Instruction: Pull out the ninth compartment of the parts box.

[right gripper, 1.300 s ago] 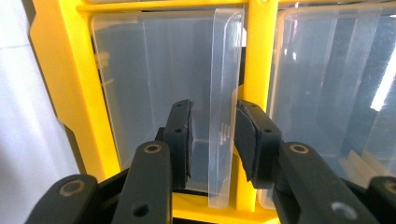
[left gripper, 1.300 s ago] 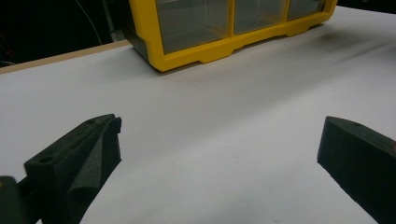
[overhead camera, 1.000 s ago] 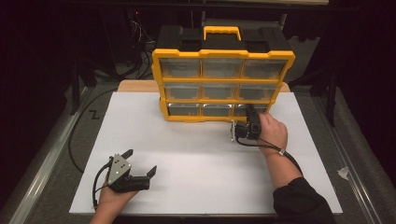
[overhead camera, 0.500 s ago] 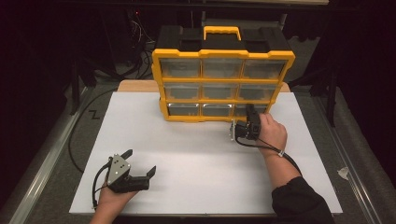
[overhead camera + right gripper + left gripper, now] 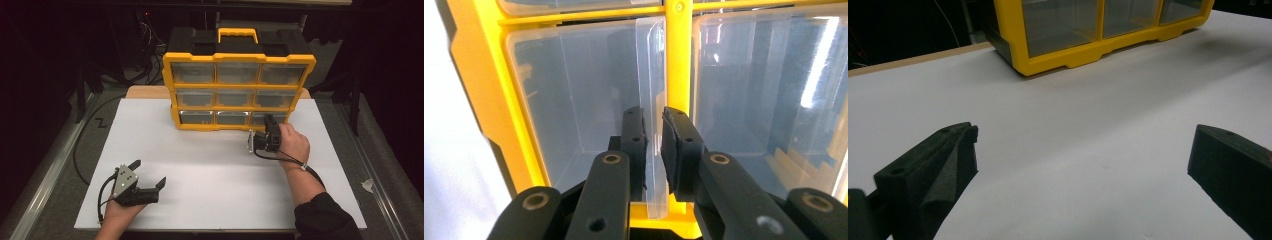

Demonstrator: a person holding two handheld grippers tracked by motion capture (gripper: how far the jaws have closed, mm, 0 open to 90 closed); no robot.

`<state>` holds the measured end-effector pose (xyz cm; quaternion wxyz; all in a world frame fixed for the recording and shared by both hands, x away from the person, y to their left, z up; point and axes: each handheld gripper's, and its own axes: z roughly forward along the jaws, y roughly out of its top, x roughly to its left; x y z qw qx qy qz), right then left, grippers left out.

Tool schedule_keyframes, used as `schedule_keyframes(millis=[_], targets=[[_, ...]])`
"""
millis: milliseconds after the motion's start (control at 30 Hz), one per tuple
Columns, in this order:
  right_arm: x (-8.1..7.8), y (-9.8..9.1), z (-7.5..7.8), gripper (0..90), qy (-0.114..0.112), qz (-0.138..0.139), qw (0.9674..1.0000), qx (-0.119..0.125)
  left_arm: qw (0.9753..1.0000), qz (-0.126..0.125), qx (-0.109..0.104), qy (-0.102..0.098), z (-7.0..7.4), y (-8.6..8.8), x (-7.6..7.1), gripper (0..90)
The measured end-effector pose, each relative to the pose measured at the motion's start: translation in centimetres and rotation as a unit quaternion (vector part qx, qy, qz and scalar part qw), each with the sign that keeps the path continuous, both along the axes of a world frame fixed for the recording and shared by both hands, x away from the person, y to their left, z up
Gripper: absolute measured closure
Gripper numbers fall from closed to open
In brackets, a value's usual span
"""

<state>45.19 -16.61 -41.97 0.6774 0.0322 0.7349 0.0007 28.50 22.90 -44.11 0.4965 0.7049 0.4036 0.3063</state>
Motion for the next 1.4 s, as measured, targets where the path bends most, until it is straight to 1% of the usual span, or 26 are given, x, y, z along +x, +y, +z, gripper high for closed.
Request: schedule_keyframes(millis=[33,133,167,233,267,300,333,367,467,533,567,600,633,667,767,867,933,967,1033,1067,1167,1200,1267,1300,1367,1400], targets=[[-0.3,0.0,0.1,82.3,0.010,-0.012,0.9999,-0.003,1.0000,0.000,-0.001,0.000,0.0,0.0,0.0,0.1],[-0.6,-0.1,0.1,83.0,0.006,-0.005,1.0000,-0.005,1.0000,0.000,-0.001,-0.002,0.1,0.0,-0.1,0.1],[-0.8,-0.1,0.1,83.0,0.012,-0.009,0.9999,-0.007,1.0000,-0.001,0.000,-0.002,0.1,0.0,-0.1,0.1],[-1.1,-0.2,0.1,83.1,0.007,-0.003,0.9999,-0.008,1.0000,-0.001,0.000,-0.001,0.1,0.0,-0.1,0.1],[-1.3,-0.2,0.2,83.0,0.015,-0.008,0.9998,-0.008,1.0000,-0.001,0.000,-0.002,0.1,0.0,-0.1,0.1],[-1.4,-0.2,0.1,83.0,0.009,-0.003,0.9999,-0.008,1.0000,-0.001,0.000,-0.002,0.1,0.0,-0.1,0.1],[-1.5,-0.2,0.2,83.0,0.011,-0.005,0.9999,-0.008,1.0000,-0.001,0.000,-0.002,0.1,0.0,-0.1,0.1],[-1.6,-0.2,0.1,83.0,0.009,-0.001,1.0000,-0.002,1.0000,-0.001,0.000,-0.002,0.1,0.0,-0.1,0.1],[-1.9,-0.3,0.2,83.0,0.013,-0.003,0.9999,-0.008,1.0000,-0.001,0.000,-0.002,0.1,0.0,-0.1,0.1],[-2.2,-0.3,0.0,83.0,0.008,-0.002,1.0000,0.001,1.0000,0.000,-0.002,-0.003,0.1,0.0,-0.1,0.1],[-2.4,-0.3,0.1,83.0,0.011,-0.003,0.9999,-0.009,1.0000,0.000,-0.001,-0.002,0.1,0.0,-0.1,0.1],[-2.5,-0.4,0.1,83.0,0.007,-0.001,1.0000,-0.005,1.0000,-0.001,-0.001,-0.003,0.1,0.0,-0.1,0.1],[-2.6,-0.4,0.1,83.0,0.013,-0.003,0.9999,-0.007,1.0000,-0.001,-0.001,-0.003,0.1,0.0,-0.1,0.1],[-2.7,-0.5,0.1,83.0,0.006,0.002,0.9999,-0.008,1.0000,-0.001,-0.001,-0.003,0.1,0.0,-0.1,0.1],[-2.9,-0.5,0.2,82.9,0.013,-0.002,0.9999,-0.010,1.0000,-0.002,-0.001,-0.003,0.2,0.0,-0.1,0.1],[-2.9,-0.5,0.3,77.8,0.013,-0.001,0.9999,-0.006,1.0000,-0.001,-0.002,-0.004,0.2,0.0,-0.1,0.1],[-2.9,-0.5,0.5,69.9,0.018,-0.002,0.9998,0.000,1.0000,-0.001,-0.002,-0.003,0.2,-0.1,-0.1,0.1],[-2.8,-0.5,0.6,62.7,0.028,-0.002,0.9996,0.005,1.0000,-0.001,-0.001,-0.003,0.2,-0.1,-0.1,0.1],[-2.8,-0.6,0.7,53.3,0.027,0.008,0.9996,-0.003,1.0000,-0.001,-0.001,-0.003,0.2,-0.1,-0.1,0.1],[-2.8,-0.7,0.8,46.3,0.038,0.011,0.9992,0.003,1.0000,-0.002,-0.001,-0.003,0.2,-0.1,-0.1,0.1],[-2.7,-0.7,1.0,43.0,0.035,0.013,0.9993,0.000,1.0000,-0.001,-0.002,-0.003,0.2,-0.1,-0.1,0.1],[-2.5,-0.8,1.2,42.4,0.038,0.013,0.9992,-0.006,1.0000,-0.001,-0.001,-0.003,0.2,-0.1,-0.1,0.1],[-2.3,-0.8,1.2,42.4,0.044,0.004,0.9990,-0.001,1.0000,-0.001,-0.002,-0.003,0.2,-0.1,-0.1,0.1],[-2.1,-0.8,1.4,42.5,0.050,0.004,0.9987,-0.007,1.0000,-0.001,-0.002,-0.003,0.2,-0.1,-0.1,0.1],[-1.8,-0.9,1.3,45.5,0.056,-0.001,0.9984,-0.004,1.0000,-0.001,-0.001,-0.003,0.2,-0.1,-0.1,0.1],[-1.6,-1.0,1.4,46.4,0.063,-0.005,0.9979,-0.010,1.0000,-0.001,-0.001,-0.003,0.2,0.0,-0.1,0.1]])
